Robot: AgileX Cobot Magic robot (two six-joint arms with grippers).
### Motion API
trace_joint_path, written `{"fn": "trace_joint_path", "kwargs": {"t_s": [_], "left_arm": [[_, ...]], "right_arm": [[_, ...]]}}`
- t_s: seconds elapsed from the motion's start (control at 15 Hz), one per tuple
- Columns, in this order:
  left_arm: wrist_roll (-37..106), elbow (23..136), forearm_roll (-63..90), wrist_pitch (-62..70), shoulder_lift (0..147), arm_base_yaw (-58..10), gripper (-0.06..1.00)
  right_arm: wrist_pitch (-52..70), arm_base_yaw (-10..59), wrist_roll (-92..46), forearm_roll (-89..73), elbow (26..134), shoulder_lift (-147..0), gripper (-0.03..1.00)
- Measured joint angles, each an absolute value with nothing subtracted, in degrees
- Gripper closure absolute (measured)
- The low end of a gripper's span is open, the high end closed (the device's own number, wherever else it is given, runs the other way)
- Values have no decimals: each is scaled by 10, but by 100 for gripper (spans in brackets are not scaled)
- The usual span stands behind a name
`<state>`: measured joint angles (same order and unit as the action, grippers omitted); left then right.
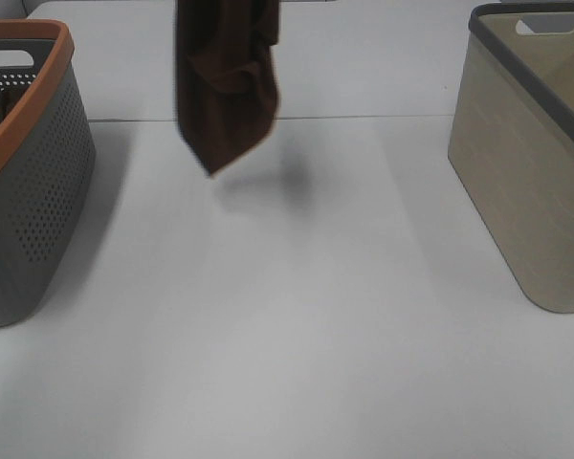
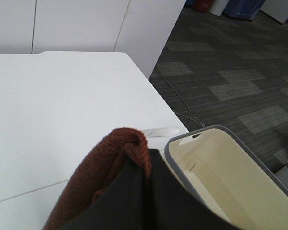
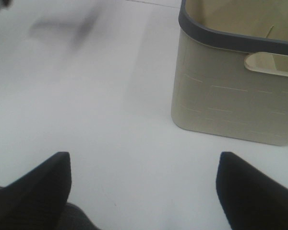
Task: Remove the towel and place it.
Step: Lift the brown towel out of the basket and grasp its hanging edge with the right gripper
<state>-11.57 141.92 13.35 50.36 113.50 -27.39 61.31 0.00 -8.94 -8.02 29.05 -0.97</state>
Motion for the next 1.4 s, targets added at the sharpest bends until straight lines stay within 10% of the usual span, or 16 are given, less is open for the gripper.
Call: {"fn": "trace_joint_path", "kwargs": {"t_s": [0.53, 1.4], "left_arm": [[-132, 1419, 151, 521, 1192, -286, 94], [19, 1419, 278, 619, 1192, -286, 94]], "right_arm": [[475, 1, -199, -318, 295, -128, 37], [441, 1, -575, -570, 409, -500, 38]]}}
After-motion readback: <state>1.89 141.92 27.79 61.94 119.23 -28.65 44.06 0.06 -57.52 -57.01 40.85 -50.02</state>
